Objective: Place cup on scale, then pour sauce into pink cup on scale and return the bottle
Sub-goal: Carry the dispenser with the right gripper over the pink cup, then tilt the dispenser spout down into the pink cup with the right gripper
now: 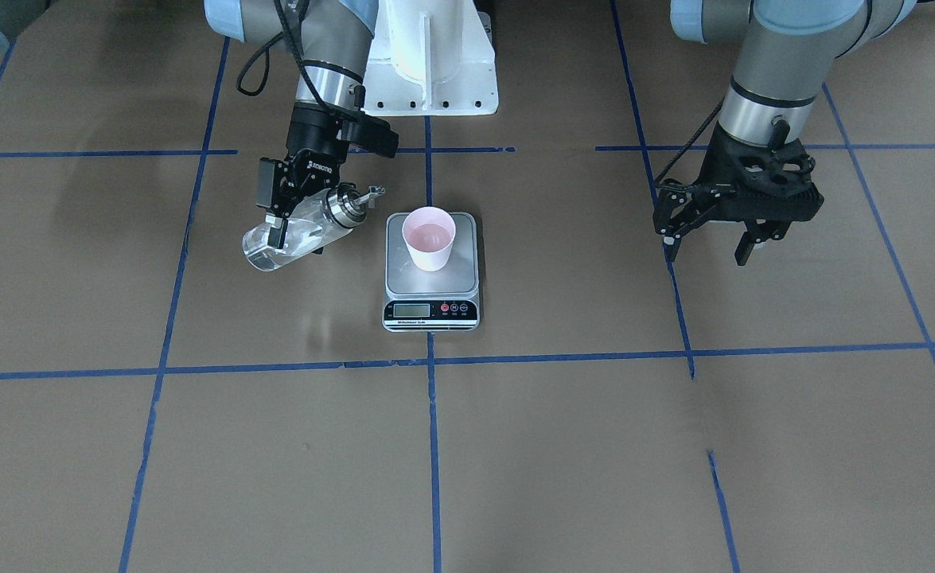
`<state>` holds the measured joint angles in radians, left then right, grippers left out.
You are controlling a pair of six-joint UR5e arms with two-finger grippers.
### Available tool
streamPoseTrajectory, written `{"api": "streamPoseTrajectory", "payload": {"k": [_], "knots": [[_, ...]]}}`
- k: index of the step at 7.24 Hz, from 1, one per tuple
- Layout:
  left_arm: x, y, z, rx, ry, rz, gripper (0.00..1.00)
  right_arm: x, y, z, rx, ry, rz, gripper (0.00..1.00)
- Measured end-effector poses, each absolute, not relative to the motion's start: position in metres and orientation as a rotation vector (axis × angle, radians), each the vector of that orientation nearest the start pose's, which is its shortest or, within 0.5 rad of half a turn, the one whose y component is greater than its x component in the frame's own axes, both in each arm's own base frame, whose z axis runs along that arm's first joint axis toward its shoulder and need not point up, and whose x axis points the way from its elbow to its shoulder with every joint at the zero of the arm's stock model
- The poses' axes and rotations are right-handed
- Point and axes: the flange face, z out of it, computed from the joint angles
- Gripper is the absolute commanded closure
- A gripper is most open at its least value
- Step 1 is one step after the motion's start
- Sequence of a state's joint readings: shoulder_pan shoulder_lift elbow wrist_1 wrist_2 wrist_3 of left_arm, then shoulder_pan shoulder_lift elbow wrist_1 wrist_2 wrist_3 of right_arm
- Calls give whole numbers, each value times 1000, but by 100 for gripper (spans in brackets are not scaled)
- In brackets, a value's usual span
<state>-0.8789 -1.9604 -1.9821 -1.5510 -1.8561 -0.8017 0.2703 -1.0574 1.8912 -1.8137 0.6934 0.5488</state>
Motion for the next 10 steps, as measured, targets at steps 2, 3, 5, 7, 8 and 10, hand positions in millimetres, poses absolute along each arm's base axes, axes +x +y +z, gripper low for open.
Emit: {"api": "streamPoseTrajectory", "payload": {"k": [2,3,5,7,8,10], "knots": [[285,-508,272,383,726,4,12,-521,-355,244,1045,218,-528,100],[285,-508,272,383,727,2,12,-527,-351,245,1056,291,-561,100],[285,-508,272,382,726,-1,12,-534,-349,249,1053,395,-607,100],[285,-508,273,381,726,-2,12,-534,-351,251,1041,496,-674,100],[285,-508,272,381,726,-2,12,-535,-351,251,1036,539,-712,100],[285,-508,272,382,727,-3,12,-535,-352,251,1026,610,-776,100]]}}
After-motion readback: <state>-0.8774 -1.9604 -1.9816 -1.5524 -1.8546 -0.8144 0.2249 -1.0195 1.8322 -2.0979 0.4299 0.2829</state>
